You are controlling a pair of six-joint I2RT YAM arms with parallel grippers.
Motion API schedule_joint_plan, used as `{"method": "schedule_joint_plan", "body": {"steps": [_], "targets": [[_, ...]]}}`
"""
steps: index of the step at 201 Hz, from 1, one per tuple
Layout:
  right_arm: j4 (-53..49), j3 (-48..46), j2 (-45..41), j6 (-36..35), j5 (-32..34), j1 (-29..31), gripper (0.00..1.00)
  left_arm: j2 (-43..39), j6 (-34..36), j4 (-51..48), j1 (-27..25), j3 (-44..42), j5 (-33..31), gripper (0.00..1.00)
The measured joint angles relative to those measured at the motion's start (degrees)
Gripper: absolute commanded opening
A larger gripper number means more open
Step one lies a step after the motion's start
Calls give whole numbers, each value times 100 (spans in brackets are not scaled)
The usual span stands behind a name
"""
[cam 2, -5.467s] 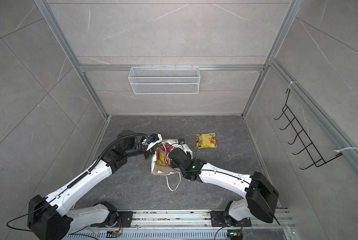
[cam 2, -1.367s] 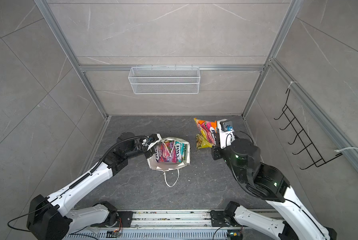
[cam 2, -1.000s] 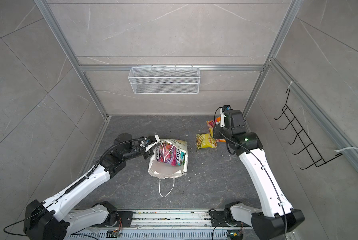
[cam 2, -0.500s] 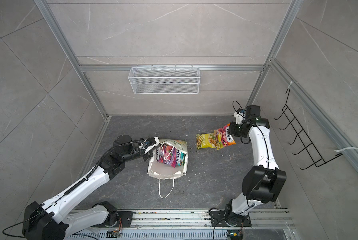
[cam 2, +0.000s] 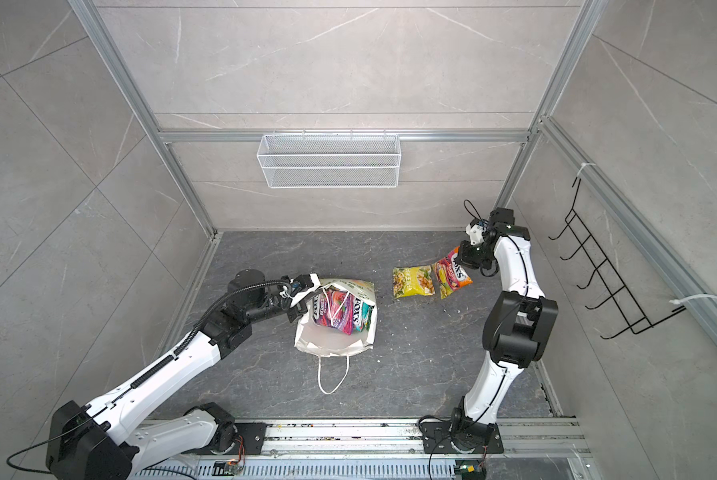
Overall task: Take the snacks out of the paper bag
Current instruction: 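Lower the orange candy bag onto the yellow chip bag and open the right gripper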
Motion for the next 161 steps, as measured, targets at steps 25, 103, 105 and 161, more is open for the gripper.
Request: {"method": "schedule_joint_plan", "body": {"steps": [25, 103, 105, 161], "targets": [[-42, 334, 378, -44, -85, -31, 0, 11, 2, 15, 0, 0, 0, 0], [-68, 420, 975, -63, -74, -114, 0, 90, 2, 15, -4, 31, 17, 0], [-68, 420, 984, -63, -68, -114, 0, 94, 0, 15, -4, 33, 17, 0], [-92, 461, 1123, -85, 234, -114, 12, 157, 2, -7, -4, 114, 17, 0]]}}
